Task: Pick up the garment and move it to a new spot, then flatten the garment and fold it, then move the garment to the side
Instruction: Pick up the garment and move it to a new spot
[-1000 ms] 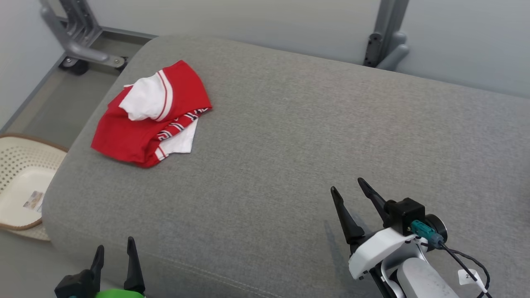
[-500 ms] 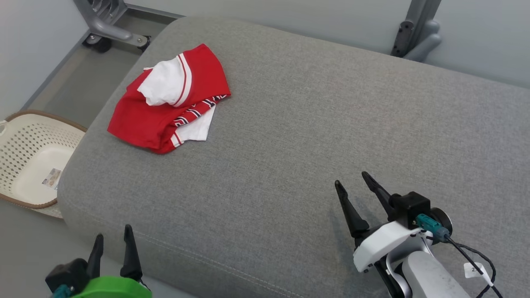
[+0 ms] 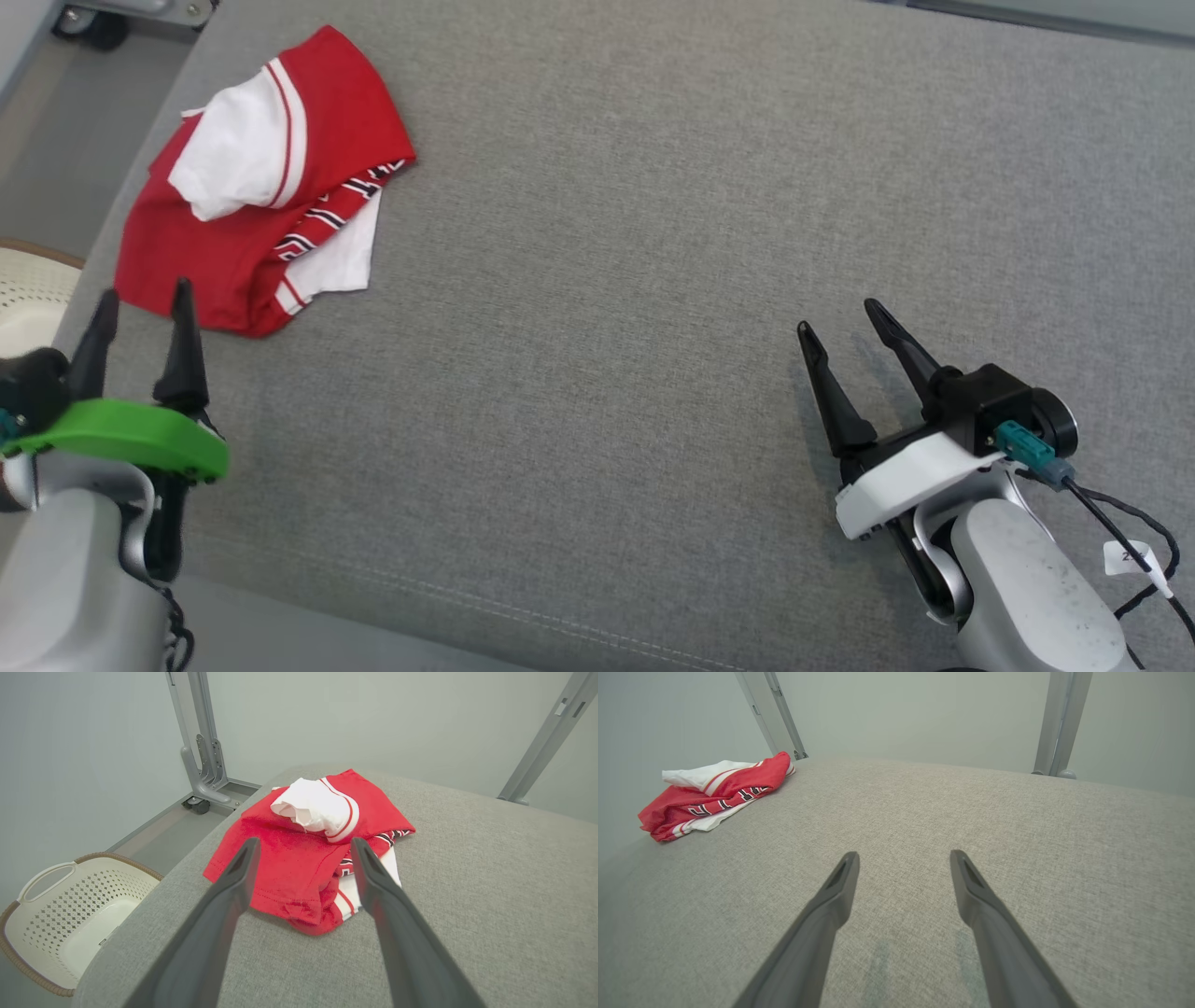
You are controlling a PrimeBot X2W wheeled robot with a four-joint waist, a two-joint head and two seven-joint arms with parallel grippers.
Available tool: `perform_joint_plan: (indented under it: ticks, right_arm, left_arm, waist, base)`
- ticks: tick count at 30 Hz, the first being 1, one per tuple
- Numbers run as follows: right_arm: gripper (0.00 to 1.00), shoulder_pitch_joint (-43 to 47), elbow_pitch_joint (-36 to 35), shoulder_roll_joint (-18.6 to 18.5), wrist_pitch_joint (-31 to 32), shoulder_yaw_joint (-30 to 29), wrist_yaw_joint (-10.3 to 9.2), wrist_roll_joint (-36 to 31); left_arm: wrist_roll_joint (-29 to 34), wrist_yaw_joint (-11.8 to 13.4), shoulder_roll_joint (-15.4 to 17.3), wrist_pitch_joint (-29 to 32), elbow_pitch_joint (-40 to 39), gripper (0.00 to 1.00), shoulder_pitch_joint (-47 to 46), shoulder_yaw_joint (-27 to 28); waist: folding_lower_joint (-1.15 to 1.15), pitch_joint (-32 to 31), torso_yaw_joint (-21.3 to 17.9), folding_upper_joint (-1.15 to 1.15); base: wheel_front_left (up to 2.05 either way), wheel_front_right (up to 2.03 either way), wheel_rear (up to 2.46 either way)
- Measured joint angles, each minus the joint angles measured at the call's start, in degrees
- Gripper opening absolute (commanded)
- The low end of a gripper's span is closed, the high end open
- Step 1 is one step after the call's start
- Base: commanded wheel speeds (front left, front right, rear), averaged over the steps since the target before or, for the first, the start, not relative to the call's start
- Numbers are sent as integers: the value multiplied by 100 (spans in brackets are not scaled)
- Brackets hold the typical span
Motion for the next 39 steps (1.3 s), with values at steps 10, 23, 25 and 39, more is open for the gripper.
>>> perform_joint_plan:
  ticks: [10, 23, 25, 39]
  right_arm:
    - [100, -261, -367, -178, 1, -65, 0, -59]
    - [100, -304, -646, -218, -4, -185, 0, -81]
    - [100, -330, -651, -208, -5, -169, 1, -82]
    - [100, -397, -550, -47, -5, -219, 0, -20]
  left_arm:
    - [-1036, -1, 859, 133, 703, 100, -923, -942]
    - [-2059, -9, 1062, 116, 1777, 100, -1764, -1176]
    - [-2057, -9, 1062, 118, 1971, 100, -1802, -1261]
    - [-1777, 9, 996, 130, 3119, 0, -2306, -1614]
  waist:
    - [0, 683, -449, 0]
    - [0, 1284, -1049, 0]
    - [1, 1334, -1103, 0]
    - [0, 1277, -1282, 0]
  base:
    - [0, 0, 0]
    - [0, 0, 0]
    - [0, 0, 0]
    - [0, 0, 0]
